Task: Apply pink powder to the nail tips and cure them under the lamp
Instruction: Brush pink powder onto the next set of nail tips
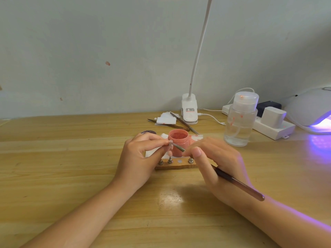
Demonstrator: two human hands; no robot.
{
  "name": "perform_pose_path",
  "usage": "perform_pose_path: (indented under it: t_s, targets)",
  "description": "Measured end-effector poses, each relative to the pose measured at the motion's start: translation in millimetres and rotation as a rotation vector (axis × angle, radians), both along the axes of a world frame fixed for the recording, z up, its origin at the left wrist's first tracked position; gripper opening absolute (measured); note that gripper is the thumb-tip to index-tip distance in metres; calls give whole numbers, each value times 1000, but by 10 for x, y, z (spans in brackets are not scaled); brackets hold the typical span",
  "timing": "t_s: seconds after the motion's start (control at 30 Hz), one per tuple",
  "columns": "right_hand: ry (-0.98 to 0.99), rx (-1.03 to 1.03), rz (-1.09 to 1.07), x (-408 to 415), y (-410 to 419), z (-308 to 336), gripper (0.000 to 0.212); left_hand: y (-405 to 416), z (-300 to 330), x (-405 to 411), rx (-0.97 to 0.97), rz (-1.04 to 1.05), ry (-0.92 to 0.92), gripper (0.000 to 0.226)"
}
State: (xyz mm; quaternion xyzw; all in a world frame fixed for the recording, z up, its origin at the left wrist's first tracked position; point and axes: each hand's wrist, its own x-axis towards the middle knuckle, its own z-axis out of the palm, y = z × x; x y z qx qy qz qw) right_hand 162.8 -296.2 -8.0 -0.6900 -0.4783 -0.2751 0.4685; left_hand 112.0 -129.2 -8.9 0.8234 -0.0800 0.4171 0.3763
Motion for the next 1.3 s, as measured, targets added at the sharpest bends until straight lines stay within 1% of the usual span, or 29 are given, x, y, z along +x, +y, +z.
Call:
perform_pose_path:
  t_s: [0.07,0.13,0.27,0.4,0.53,0.67,0.8,0.93,0.97,1.07,1.1,1.23,1.3]
  targets:
    - [-9,45,7,-16,-21,1,49,2,-5,0,-1,5,-2,24]
    - [-10,54,22,-27,-21,-4,53,-4,1,-2,0,8,-6,21]
    - [-24,46,11,-9,-2,1,46,0,4,3,15,3,-19,19]
    - [-14,76,41,-7,-13,-15,51,1,9,-3,18,8,-22,18]
    - [-18,66,20,-4,1,-11,44,2,10,-3,35,9,-21,17]
    - [-9,82,34,-5,-7,-17,49,1,11,-2,21,0,-18,19]
    - [-31,65,24,-5,3,-8,38,9,12,-6,45,-2,-20,17]
    - [-24,74,44,1,-8,-12,48,3,18,-9,47,2,-27,19]
    - [-31,85,50,-2,-12,-6,48,-1,19,-10,45,3,-27,18]
    - [-62,74,36,-4,2,4,37,1,17,-8,49,8,-23,16]
    - [-59,57,31,-1,8,1,37,2,16,-7,48,10,-21,17]
    - [-66,51,42,0,-7,-9,54,-14,23,-10,36,10,-16,17]
    - [-68,79,46,0,-9,0,50,-17,26,-15,36,16,-17,18]
